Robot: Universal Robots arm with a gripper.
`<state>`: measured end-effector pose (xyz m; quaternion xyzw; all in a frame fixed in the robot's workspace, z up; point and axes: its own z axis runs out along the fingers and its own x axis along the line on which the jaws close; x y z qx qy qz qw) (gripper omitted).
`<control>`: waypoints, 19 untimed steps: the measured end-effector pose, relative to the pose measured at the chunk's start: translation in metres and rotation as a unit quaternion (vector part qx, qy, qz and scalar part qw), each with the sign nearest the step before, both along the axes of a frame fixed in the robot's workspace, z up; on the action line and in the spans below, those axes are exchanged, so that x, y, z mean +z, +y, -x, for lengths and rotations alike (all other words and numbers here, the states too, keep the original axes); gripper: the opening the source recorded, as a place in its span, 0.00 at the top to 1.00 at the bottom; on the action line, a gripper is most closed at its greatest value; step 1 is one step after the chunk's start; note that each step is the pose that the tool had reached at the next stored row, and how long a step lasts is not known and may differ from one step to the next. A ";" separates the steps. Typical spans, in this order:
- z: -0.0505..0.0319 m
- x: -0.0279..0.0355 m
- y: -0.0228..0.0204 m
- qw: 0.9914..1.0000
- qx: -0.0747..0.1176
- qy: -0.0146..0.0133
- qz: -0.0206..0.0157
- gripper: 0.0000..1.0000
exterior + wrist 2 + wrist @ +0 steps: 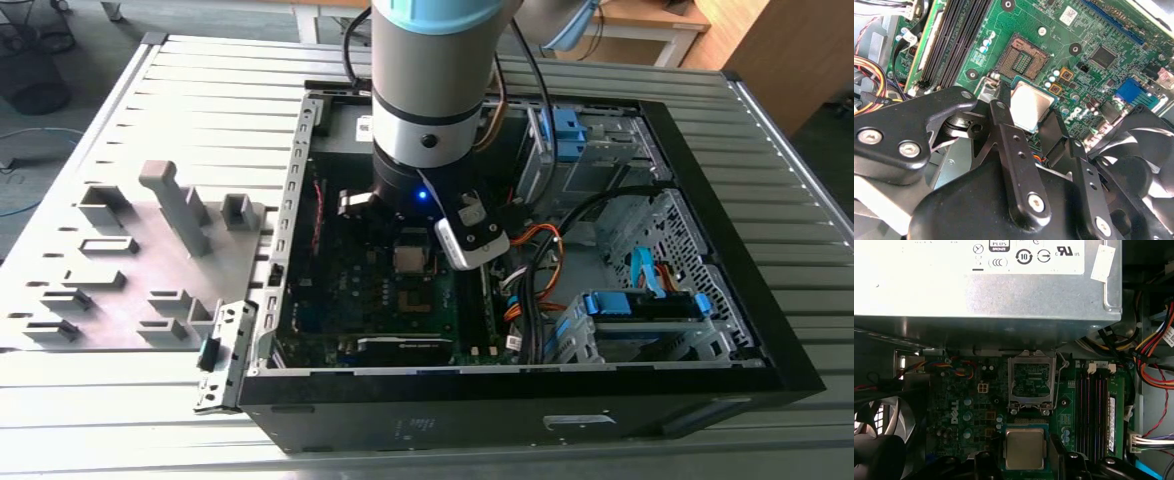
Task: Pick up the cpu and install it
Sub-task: 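Place the cpu into insertion slot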
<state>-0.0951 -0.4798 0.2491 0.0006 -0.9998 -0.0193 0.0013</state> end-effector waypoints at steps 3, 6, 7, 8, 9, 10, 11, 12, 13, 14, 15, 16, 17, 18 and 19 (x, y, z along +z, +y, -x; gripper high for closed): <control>0.0000 0.0000 0.0000 1.000 0.000 0.000 0.000 0.53; 0.0000 -0.0008 0.0001 1.000 0.000 0.000 0.000 0.53; 0.0000 -0.0016 0.0001 1.000 0.000 0.000 0.000 0.53; 0.0000 -0.0025 0.0001 1.000 0.000 0.000 0.000 0.53; 0.0000 -0.0037 0.0001 1.000 0.000 0.000 0.000 0.53; 0.0000 -0.0051 0.0000 1.000 0.000 0.000 0.000 0.53; 0.0000 -0.0065 0.0000 1.000 0.000 0.000 0.000 0.53; 0.0000 -0.0079 0.0000 1.000 -0.001 0.000 0.000 0.53; 0.0000 -0.0094 0.0000 1.000 -0.004 0.000 0.000 0.53; 0.0000 -0.0108 0.0000 1.000 -0.006 0.000 0.000 0.53; 0.0000 -0.0120 0.0000 1.000 -0.009 0.000 0.000 0.53; 0.0000 -0.0130 0.0000 1.000 -0.012 0.000 0.000 0.53; 0.0000 -0.0139 -0.0001 1.000 -0.015 0.000 0.001 0.53; 0.0000 -0.0148 -0.0002 1.000 -0.017 0.000 0.001 0.53; 0.0000 -0.0153 -0.0002 1.000 -0.018 0.000 0.001 0.53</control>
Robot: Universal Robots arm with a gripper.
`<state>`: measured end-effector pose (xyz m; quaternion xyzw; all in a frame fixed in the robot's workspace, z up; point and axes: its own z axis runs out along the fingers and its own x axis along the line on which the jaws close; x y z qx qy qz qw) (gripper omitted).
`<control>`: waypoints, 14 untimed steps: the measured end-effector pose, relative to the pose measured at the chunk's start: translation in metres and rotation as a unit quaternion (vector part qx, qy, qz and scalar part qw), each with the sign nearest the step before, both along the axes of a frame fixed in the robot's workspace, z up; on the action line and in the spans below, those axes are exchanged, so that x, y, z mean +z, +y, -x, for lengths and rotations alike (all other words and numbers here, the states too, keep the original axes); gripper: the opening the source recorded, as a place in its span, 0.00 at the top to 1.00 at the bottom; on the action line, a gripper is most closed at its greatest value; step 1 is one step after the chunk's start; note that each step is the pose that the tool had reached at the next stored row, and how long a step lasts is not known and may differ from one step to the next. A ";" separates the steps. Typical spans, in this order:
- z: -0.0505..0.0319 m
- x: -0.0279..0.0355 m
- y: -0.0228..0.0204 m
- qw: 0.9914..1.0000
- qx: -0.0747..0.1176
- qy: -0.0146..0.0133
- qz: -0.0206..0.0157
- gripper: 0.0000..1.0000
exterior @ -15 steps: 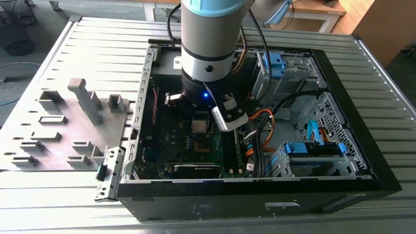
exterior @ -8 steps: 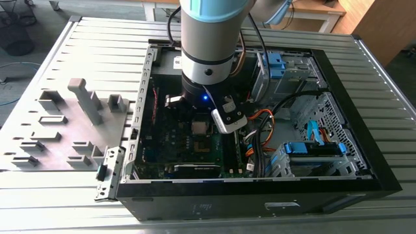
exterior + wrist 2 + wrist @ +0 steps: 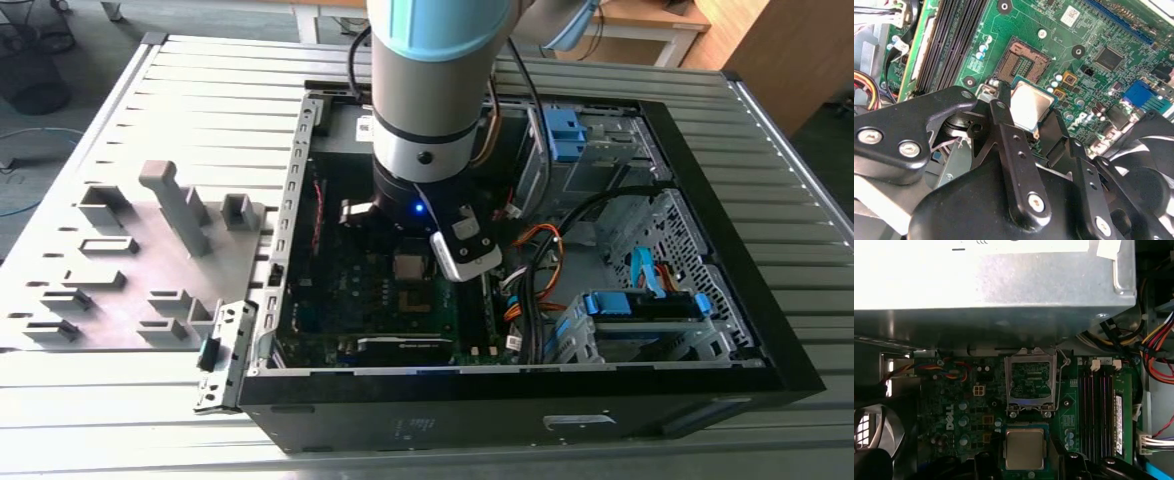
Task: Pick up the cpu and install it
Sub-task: 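Place the cpu into insertion slot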
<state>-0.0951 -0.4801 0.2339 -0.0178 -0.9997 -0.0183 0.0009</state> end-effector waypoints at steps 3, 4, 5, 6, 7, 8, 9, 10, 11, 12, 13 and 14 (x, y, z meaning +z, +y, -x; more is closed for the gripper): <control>0.0000 -0.0026 0.0000 1.000 0.000 0.000 0.000 0.53; 0.0000 -0.0042 0.0000 1.000 0.000 0.000 0.000 0.53; 0.0000 -0.0058 -0.0001 1.000 0.000 0.000 0.000 0.53; 0.0001 -0.0074 -0.0004 1.000 0.000 0.000 0.000 0.53; 0.0000 -0.0088 -0.0006 1.000 0.000 0.000 0.000 0.53; 0.0000 -0.0103 -0.0009 1.000 0.000 0.000 0.000 0.53; 0.0000 -0.0118 -0.0014 1.000 0.000 0.000 0.000 0.53; 0.0001 -0.0133 -0.0019 1.000 0.000 0.000 0.000 0.53; 0.0000 -0.0146 -0.0022 1.000 0.000 0.000 0.000 0.53; 0.0001 -0.0154 -0.0022 1.000 0.000 0.000 0.000 0.53; 0.0001 -0.0155 -0.0023 1.000 0.000 0.000 0.000 0.53; 0.0000 -0.0155 -0.0023 1.000 0.000 0.000 0.000 0.53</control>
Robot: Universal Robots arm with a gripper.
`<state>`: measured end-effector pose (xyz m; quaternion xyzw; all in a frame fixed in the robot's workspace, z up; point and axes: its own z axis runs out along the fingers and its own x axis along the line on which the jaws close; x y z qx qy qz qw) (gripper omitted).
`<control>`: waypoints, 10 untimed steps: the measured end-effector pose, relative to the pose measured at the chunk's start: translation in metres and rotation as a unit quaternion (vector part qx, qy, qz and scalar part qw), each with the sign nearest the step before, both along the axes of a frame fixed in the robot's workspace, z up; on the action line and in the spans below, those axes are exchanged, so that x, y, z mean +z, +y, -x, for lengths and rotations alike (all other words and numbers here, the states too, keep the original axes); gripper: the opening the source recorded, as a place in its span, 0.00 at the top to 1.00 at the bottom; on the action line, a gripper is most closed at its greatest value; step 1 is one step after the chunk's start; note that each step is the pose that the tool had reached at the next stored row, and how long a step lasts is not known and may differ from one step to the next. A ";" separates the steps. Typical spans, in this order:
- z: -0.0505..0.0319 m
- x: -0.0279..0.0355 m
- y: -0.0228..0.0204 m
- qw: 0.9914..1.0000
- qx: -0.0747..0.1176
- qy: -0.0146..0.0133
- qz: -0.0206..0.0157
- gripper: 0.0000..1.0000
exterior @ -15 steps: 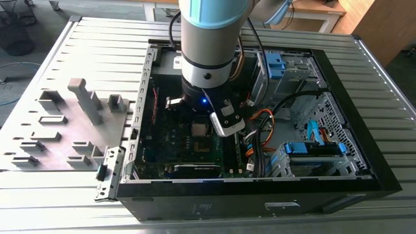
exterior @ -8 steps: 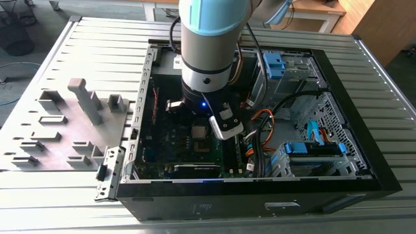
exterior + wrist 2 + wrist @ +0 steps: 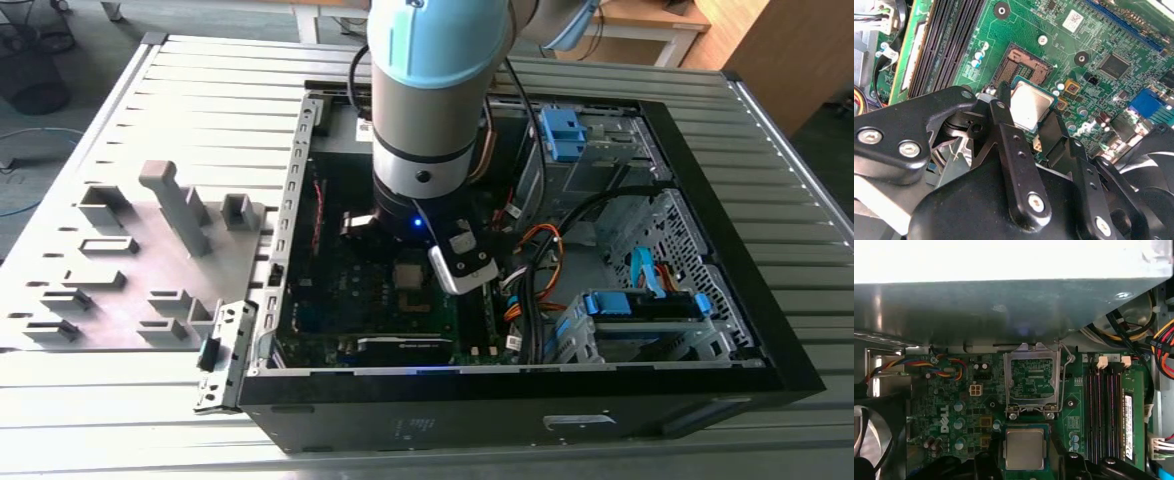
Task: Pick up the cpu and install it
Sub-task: 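Place the cpu into insertion slot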
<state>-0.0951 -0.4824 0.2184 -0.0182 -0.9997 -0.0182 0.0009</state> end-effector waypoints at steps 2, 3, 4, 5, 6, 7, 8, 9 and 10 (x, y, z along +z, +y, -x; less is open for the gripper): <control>0.0000 -0.0003 0.0000 1.000 0.000 0.000 0.000 0.53; 0.0000 -0.0006 0.0000 1.000 0.000 0.000 0.000 0.53; 0.0000 -0.0006 0.0000 1.000 0.000 0.000 0.000 0.53; 0.0000 -0.0007 0.0000 1.000 0.000 0.000 0.000 0.53; 0.0000 -0.0009 0.0001 1.000 0.000 0.000 0.000 0.53; 0.0000 -0.0011 0.0001 1.000 0.000 0.000 0.000 0.53; 0.0000 -0.0013 0.0001 1.000 0.000 0.000 0.000 0.53; 0.0000 -0.0014 0.0000 1.000 0.000 0.000 0.000 0.53; 0.0000 -0.0016 0.0000 1.000 0.000 0.000 0.000 0.53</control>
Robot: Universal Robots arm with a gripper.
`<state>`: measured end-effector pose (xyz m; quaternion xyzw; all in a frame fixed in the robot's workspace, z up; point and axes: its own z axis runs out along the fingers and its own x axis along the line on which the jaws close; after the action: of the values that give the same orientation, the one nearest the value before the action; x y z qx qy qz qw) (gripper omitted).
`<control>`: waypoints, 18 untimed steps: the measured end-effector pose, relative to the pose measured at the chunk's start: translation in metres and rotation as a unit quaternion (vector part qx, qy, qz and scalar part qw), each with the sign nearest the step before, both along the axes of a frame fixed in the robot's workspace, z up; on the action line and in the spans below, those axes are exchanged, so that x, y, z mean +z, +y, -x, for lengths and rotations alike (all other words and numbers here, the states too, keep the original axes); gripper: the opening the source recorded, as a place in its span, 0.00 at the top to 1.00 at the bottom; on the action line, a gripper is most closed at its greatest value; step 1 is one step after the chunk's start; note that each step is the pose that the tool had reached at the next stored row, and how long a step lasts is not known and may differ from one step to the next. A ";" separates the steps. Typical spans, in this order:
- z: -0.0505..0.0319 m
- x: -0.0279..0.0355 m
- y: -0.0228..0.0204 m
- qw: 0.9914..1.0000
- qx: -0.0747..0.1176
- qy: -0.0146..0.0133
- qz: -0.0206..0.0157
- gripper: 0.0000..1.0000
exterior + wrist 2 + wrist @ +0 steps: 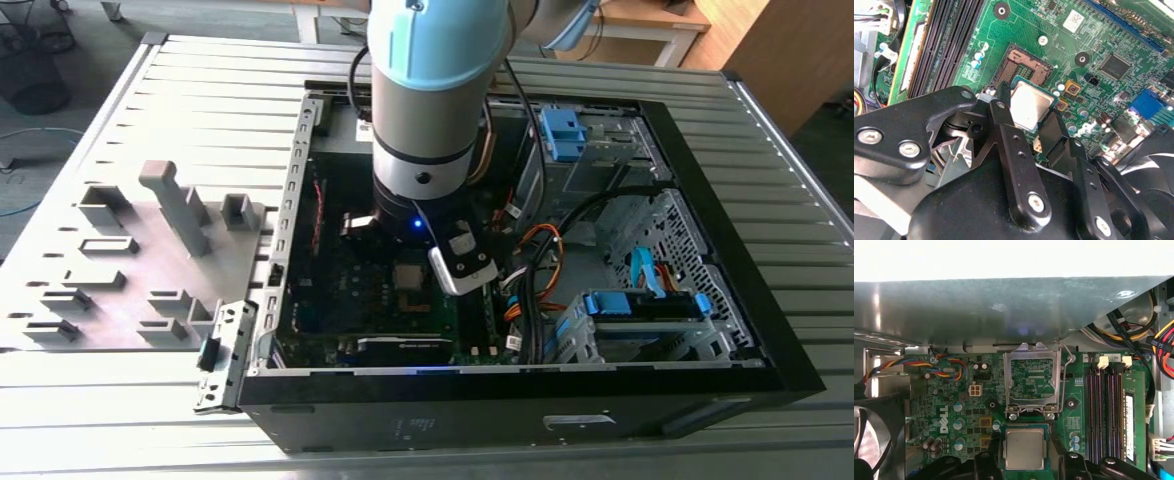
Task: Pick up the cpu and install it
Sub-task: 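Place the cpu into insertion slot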
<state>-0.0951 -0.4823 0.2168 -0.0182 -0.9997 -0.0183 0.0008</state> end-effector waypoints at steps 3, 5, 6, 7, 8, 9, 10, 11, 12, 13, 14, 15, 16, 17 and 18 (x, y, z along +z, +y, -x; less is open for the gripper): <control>0.0000 -0.0014 -0.0001 1.000 0.000 0.000 0.000 0.53; 0.0000 -0.0028 -0.0004 1.000 0.000 0.000 0.000 0.53; 0.0000 -0.0034 -0.0006 1.000 0.000 0.000 0.000 0.53; -0.0001 -0.0038 -0.0012 1.000 0.000 0.000 0.000 0.53; -0.0001 -0.0043 -0.0020 1.000 0.000 0.000 0.000 0.53; 0.0000 -0.0046 -0.0029 1.000 0.000 0.000 0.000 0.53; 0.0000 -0.0051 -0.0040 1.000 0.000 0.000 0.000 0.53; 0.0000 -0.0057 -0.0048 1.000 0.000 0.000 0.000 0.53; 0.0000 -0.0064 -0.0052 1.000 0.000 0.000 0.000 0.53; 0.0000 -0.0072 -0.0054 1.000 0.000 0.000 0.000 0.53; -0.0003 -0.0080 -0.0057 1.000 0.000 0.000 0.000 0.53; -0.0006 -0.0088 -0.0059 1.000 0.000 0.000 0.000 0.53; -0.0014 -0.0096 -0.0061 1.000 0.000 0.000 0.000 0.53; -0.0024 -0.0103 -0.0064 1.000 0.000 0.000 0.000 0.53; -0.0030 -0.0111 -0.0065 1.000 0.000 0.000 0.000 0.53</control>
<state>-0.0921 -0.4888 0.2057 -0.0182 -0.9997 -0.0183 0.0009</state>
